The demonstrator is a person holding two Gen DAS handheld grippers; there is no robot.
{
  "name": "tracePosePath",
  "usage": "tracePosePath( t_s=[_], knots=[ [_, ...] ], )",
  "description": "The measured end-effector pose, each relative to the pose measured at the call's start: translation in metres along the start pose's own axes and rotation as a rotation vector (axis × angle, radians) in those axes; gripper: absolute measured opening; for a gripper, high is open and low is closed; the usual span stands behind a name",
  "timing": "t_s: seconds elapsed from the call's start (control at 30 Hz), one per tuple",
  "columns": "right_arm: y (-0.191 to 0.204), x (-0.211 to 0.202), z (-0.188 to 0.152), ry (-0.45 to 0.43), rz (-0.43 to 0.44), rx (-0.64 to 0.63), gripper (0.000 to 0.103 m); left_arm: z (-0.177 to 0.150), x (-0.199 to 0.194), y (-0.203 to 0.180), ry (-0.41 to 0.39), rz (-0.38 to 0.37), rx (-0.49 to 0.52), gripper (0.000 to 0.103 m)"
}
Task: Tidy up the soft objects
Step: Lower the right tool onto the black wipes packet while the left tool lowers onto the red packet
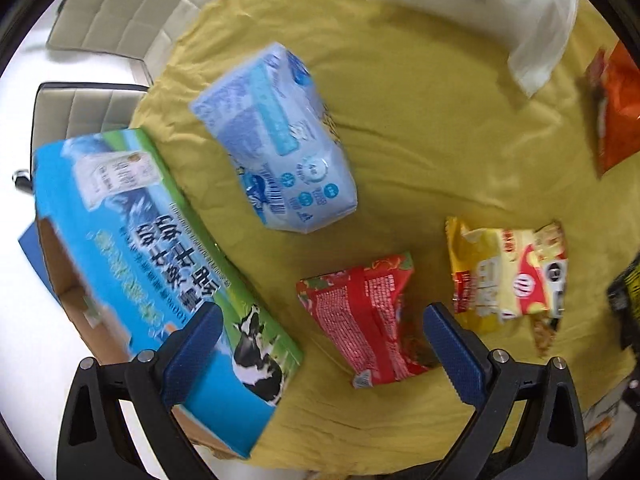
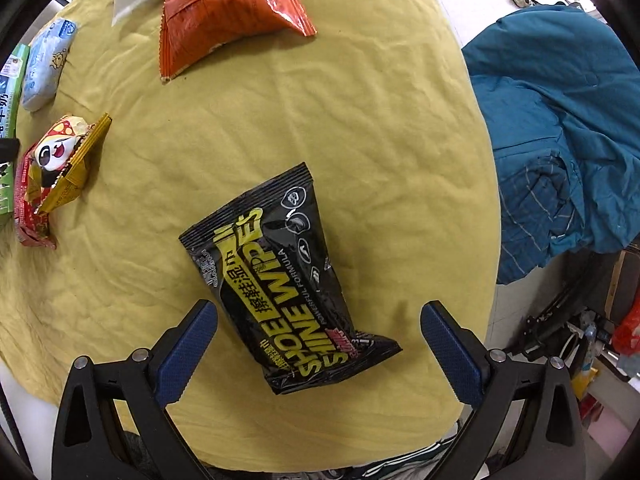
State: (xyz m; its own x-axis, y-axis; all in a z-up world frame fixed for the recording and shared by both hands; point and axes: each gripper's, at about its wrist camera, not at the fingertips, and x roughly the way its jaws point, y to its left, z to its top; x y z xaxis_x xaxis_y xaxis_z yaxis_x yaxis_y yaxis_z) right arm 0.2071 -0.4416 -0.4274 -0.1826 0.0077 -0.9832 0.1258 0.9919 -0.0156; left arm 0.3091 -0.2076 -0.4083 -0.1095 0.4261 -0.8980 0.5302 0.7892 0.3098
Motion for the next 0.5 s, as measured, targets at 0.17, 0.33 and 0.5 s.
tracePosePath(
  t_s=[0.17,0.33,0.5],
  knots=[
    [0.003,-0.003,0.003,0.011,-0.010,-0.014,0.103,0.010,0.037,-0.012,0.114,0.063,0.091,0.095],
    [0.013,-0.001,0.001,0.013,-0.019,-0.035,0.103,0.012,0.068,-0.019,0.190,-0.014,0.115,0.072],
    [0.019,0.007,-0.001,0.031,0.014,-0.025,0.096,0.011,0.076,-0.023,0.165,-0.070,0.052,0.065]
  ],
)
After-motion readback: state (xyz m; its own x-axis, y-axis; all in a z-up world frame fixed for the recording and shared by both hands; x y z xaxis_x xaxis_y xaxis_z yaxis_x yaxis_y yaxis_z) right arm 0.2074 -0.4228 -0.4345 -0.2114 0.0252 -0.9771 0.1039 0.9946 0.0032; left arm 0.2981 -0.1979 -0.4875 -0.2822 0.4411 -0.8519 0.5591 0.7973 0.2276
